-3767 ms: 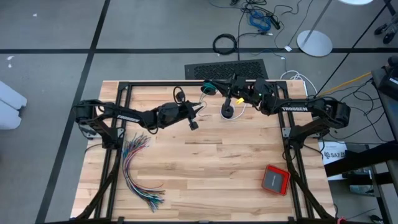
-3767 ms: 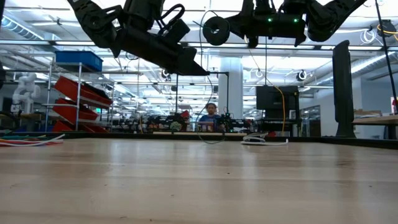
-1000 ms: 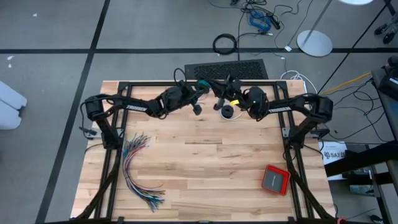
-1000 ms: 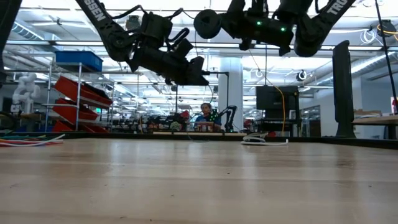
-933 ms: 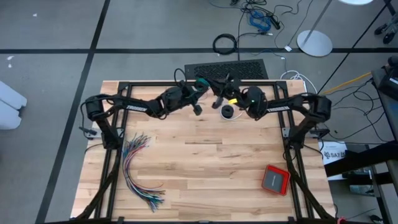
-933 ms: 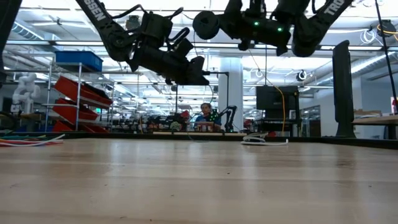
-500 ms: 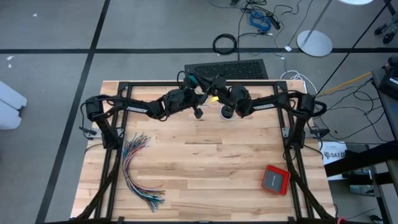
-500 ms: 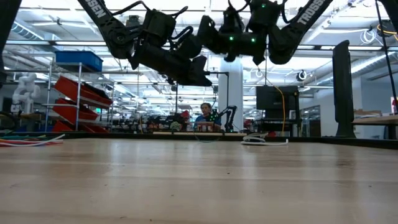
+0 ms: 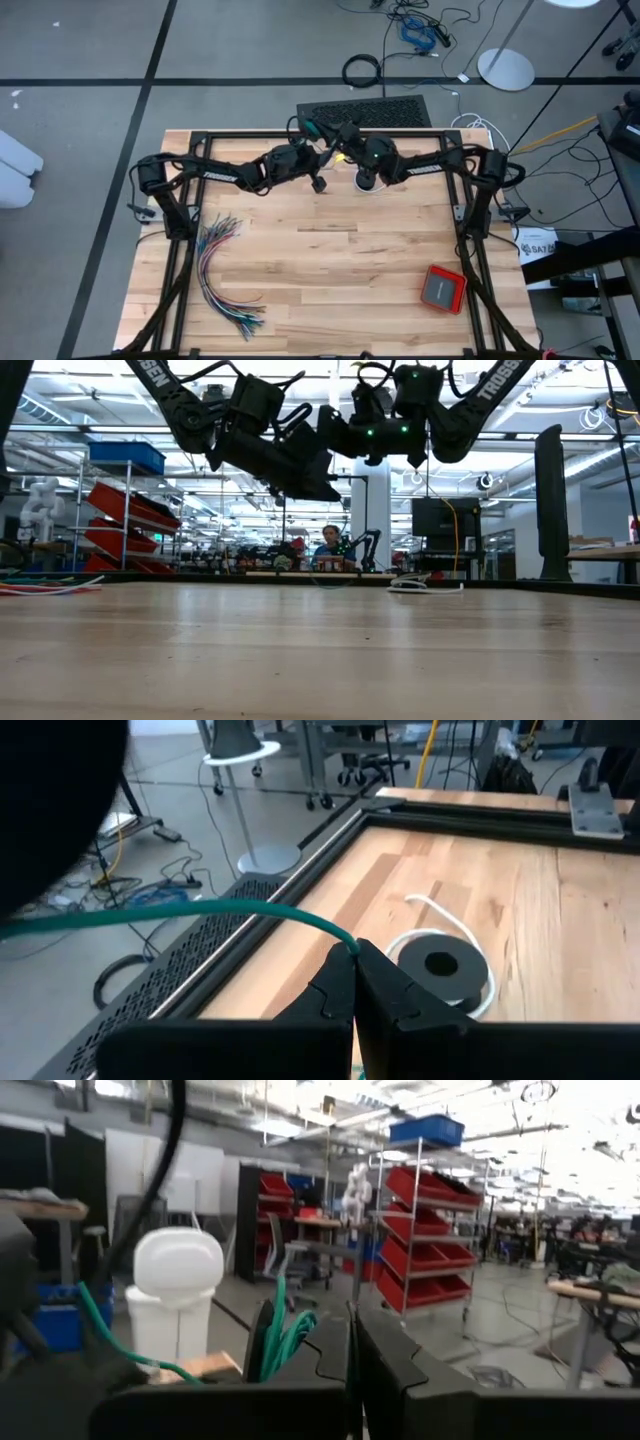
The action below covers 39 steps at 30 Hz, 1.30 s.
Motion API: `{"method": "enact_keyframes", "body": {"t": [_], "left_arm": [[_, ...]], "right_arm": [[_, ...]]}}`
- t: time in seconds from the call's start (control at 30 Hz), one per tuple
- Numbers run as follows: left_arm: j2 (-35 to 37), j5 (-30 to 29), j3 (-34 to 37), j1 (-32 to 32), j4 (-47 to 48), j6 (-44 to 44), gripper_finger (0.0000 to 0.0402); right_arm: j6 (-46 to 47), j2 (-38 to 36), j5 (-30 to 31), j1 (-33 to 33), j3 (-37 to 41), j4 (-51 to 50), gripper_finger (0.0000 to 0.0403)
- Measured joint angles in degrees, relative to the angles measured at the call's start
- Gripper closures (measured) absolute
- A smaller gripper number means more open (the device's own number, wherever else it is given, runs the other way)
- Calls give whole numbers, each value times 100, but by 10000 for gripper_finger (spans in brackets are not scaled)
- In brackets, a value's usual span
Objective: Coil cords
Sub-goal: Coil the green wire onto the spool
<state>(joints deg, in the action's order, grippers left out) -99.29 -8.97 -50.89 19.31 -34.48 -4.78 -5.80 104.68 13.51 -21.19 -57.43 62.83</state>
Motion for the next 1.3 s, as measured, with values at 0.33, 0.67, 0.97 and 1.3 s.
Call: {"method": "enact_keyframes", "body": {"t": [0.33, 0.67, 0.97, 1.3], "left_arm": [[61, 15, 7, -81, 291, 12, 402], [780, 87, -27, -136, 985, -235, 401], [1292, -105, -181, 3, 2065, -517, 401], [1345, 109, -483, 59, 2927, -758, 401]], "right_arm": [[16, -2, -29, -199, 0, -879, 403], [61, -4, -38, -265, 9, -1602, 403], [59, -4, -307, -116, 9, -1786, 403], [-70, -4, -330, 66, 9, -2015, 403]]}}
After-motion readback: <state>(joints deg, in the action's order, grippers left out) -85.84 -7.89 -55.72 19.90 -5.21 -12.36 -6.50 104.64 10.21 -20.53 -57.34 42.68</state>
